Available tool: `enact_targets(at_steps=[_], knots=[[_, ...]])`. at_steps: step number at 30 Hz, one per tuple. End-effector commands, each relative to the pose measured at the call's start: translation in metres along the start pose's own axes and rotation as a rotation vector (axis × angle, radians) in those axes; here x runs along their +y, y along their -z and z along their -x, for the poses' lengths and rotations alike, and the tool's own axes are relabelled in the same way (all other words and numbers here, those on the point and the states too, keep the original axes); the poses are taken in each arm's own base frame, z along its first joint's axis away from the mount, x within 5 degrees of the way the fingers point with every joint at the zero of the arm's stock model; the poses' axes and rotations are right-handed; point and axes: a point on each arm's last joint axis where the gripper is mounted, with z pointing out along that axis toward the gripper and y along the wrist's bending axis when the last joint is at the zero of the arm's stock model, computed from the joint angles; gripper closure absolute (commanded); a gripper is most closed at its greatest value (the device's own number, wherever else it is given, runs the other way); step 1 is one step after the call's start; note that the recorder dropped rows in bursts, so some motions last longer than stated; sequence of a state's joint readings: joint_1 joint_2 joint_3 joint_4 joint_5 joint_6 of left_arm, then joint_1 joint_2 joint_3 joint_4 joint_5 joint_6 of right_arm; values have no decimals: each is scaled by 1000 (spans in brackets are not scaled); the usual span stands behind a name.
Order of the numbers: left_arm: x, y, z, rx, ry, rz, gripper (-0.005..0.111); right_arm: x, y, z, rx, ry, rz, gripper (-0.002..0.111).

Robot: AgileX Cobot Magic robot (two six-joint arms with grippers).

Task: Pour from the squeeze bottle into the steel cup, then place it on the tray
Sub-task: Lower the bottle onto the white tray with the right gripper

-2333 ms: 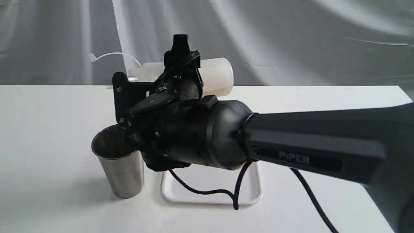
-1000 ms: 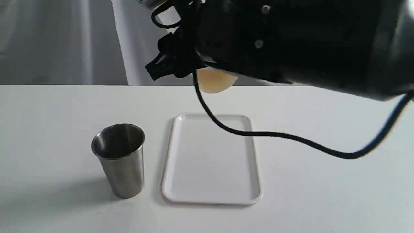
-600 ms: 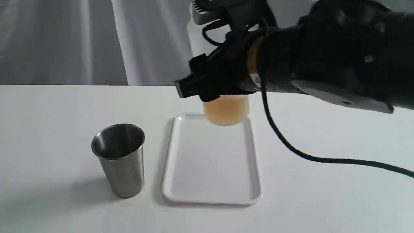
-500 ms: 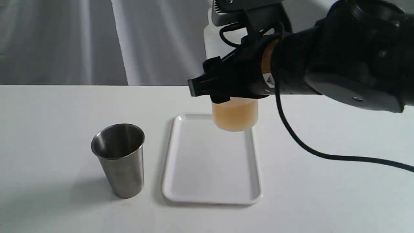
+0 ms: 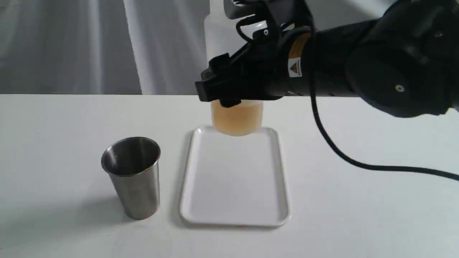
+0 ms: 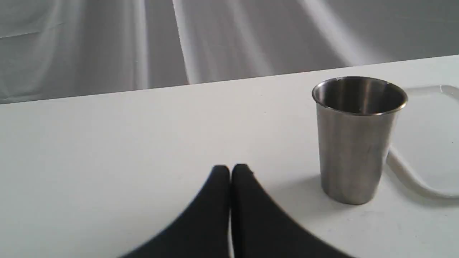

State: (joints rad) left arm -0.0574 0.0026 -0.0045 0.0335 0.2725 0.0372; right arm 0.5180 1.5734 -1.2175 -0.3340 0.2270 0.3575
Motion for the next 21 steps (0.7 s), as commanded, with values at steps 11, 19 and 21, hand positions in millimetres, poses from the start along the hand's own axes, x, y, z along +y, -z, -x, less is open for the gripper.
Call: enact_targets(at_steps=[11,19,21], knots=[[0,0,-1,-5,4,-6,107,-3,-48,-19,-58,17,44,98],[0,0,-1,-5,3,-6,107,-1,-86,-50,-3,35,53,98],[0,0,-1,-5,3,-6,107,-1,-95,-58,1,39,56,98]])
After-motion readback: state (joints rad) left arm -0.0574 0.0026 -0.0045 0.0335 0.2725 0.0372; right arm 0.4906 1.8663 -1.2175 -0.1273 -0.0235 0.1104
